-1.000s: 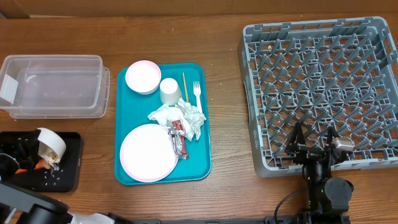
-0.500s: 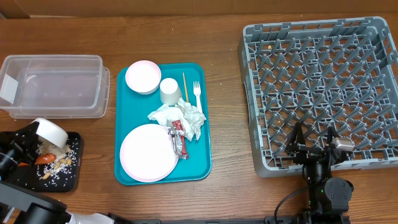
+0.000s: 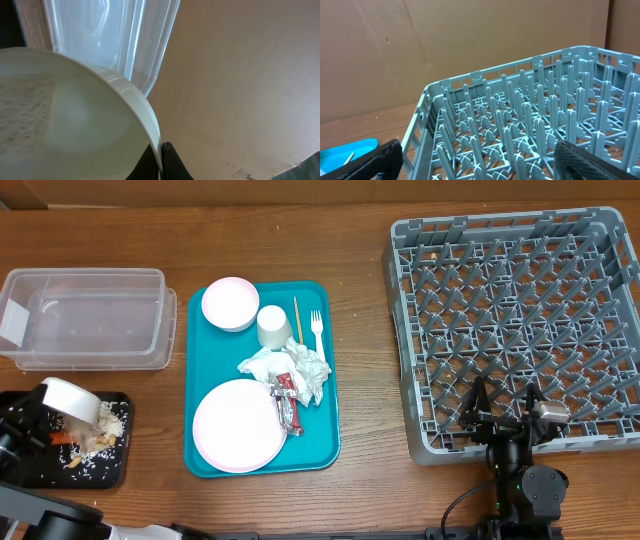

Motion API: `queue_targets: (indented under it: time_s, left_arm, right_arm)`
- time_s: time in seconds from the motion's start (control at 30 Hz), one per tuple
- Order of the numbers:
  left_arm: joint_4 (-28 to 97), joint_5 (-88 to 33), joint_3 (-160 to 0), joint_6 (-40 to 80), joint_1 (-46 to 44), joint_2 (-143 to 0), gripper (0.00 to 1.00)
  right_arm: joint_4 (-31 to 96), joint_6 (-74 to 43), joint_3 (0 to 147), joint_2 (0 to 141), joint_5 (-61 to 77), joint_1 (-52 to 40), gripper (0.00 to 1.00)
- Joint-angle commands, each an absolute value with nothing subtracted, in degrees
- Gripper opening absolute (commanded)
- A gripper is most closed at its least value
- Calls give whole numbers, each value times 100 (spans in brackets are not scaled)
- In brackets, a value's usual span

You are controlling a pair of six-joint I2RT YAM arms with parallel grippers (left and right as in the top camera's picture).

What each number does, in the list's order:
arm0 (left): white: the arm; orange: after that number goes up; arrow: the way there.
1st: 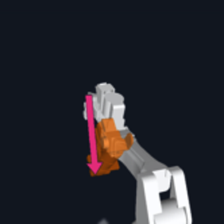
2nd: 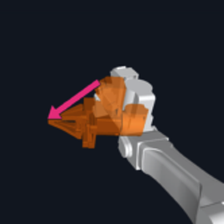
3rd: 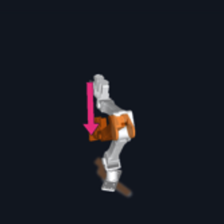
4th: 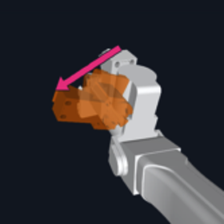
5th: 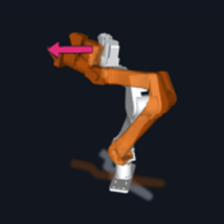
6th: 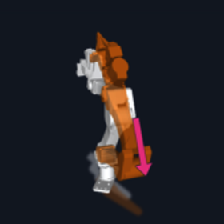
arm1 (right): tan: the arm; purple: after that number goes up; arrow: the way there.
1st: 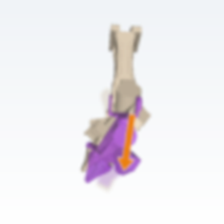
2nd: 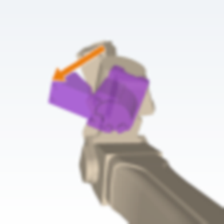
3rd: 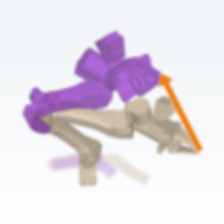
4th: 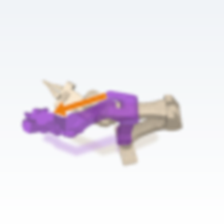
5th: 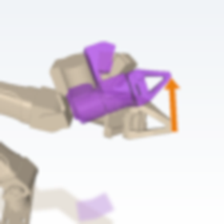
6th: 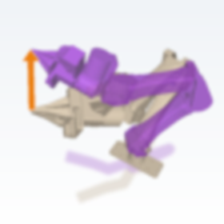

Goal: Sort waste into correct bins and load items into the dishwasher
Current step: 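Tip the rice bowl over the black tray to dump the food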

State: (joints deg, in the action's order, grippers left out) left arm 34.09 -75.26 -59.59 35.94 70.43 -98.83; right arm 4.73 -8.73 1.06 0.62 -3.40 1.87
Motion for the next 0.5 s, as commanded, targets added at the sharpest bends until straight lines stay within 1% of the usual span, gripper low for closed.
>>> queue_targets:
  time_s: [0.0,0.1,0.2,0.27,0.33,0.47]
  left_arm:
    - [3422,-8012,-5964,3824,7144,-9955,4]
    - [3315,-7721,-5964,3922,7172,-9966,4]
    - [3312,-7979,-5964,3931,7201,-9966,4]
    - [3301,-7808,-5964,4075,7205,-9966,4]
    - [3376,-8300,-5964,4075,7199,-9966,4]
    - [3374,-8447,-5964,4077,7188,-9966,4]
  right_arm:
    - [438,-832,47,16,-377,189,100]
    - [438,-832,47,16,-377,189,100]
    - [438,-832,47,16,-377,189,100]
    - [438,-832,47,16,-377,189,100]
    - [438,-832,47,16,-377,189,100]
    - [438,-832,47,16,-377,189,100]
